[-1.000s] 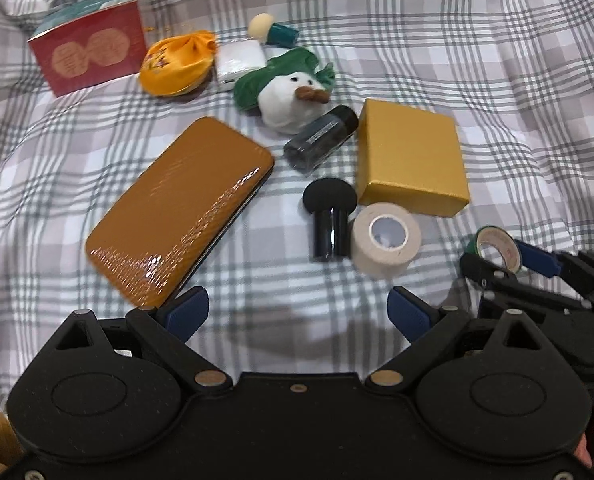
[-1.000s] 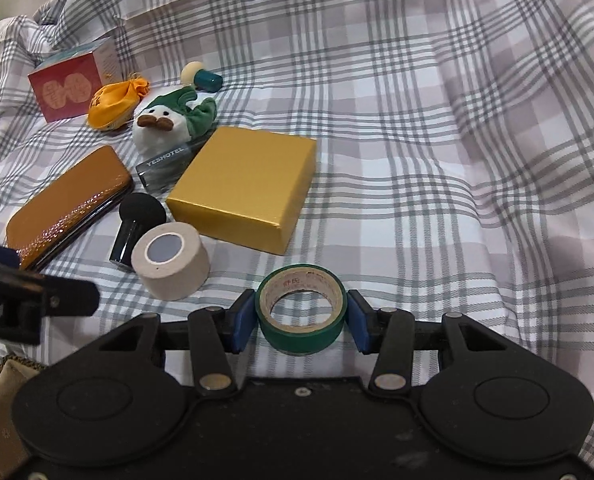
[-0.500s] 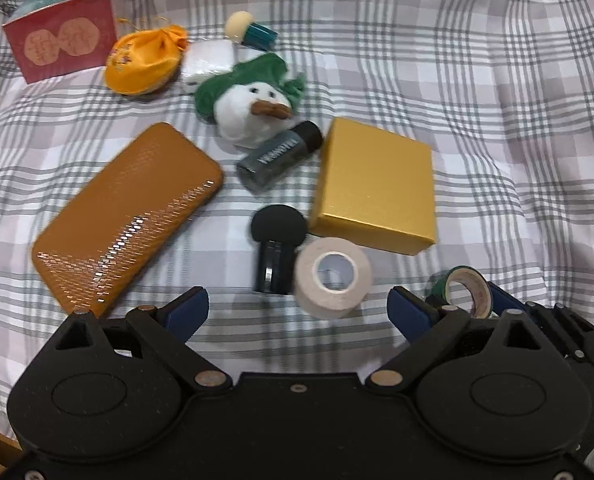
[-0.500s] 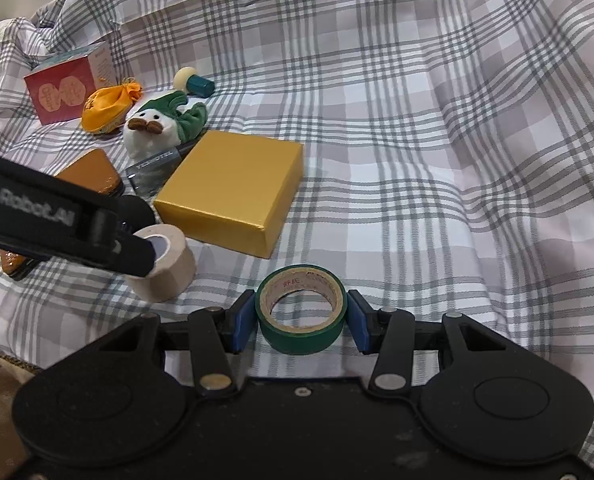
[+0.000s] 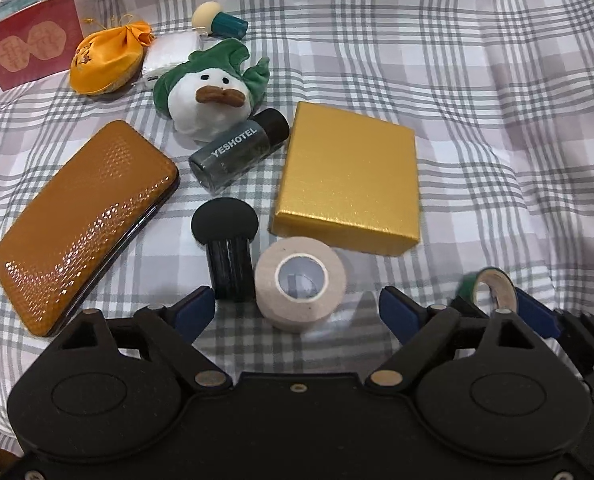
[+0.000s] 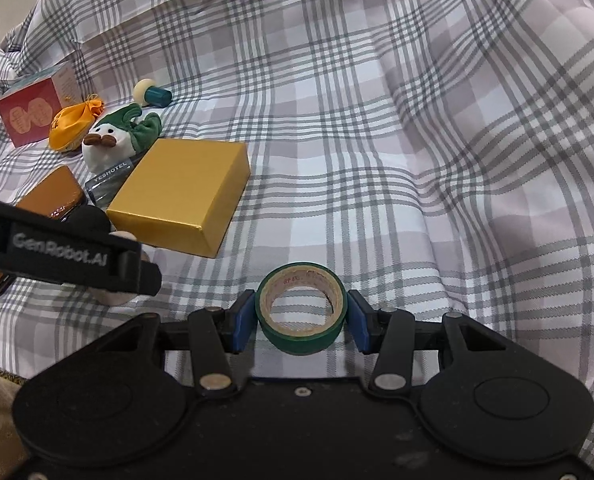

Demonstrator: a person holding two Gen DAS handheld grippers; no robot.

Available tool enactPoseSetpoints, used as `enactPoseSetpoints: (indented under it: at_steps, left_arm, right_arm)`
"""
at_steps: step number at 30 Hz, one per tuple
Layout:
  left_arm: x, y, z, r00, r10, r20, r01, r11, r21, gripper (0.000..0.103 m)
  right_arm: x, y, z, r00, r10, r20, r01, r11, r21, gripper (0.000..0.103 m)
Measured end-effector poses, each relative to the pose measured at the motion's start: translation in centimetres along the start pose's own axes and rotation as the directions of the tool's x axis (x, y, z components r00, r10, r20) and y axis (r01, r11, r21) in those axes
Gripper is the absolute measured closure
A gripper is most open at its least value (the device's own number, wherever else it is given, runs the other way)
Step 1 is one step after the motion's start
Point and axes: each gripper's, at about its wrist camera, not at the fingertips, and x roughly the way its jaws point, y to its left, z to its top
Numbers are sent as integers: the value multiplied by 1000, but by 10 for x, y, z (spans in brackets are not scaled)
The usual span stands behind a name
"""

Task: Organize soft objects
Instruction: 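Grasp the beige tape roll with the left tool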

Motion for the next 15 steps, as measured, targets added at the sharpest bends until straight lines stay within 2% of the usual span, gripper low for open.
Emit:
enactPoseSetpoints:
  at_steps: [6,7,9,10,15]
  left_arm:
    - [17,0,6,1000,22,-16,-23,999,-28,18]
    - [18,-2,6,999,31,-12,-31,999,-24,20]
    - [16,-5,4,998,64,12,-64,998,-6,34]
    - [14,-6,3,997,69,24,-70,998,10,35]
    - [8,0,1,999,26,19,-26,1000,13,35]
  right_arm:
    - [0,-1,-2,1000,6,2,-6,1000,4,57]
    - [0,-1,-2,1000,6,1,-6,1000,5,57]
    - [-1,0,-2,1000,6,2,-6,1000,6,57]
    - [-1,-1,-2,1000,6,1,-6,1000,7,57]
    - [-2,1,-2,1000,-2,0,2,1000,3,57]
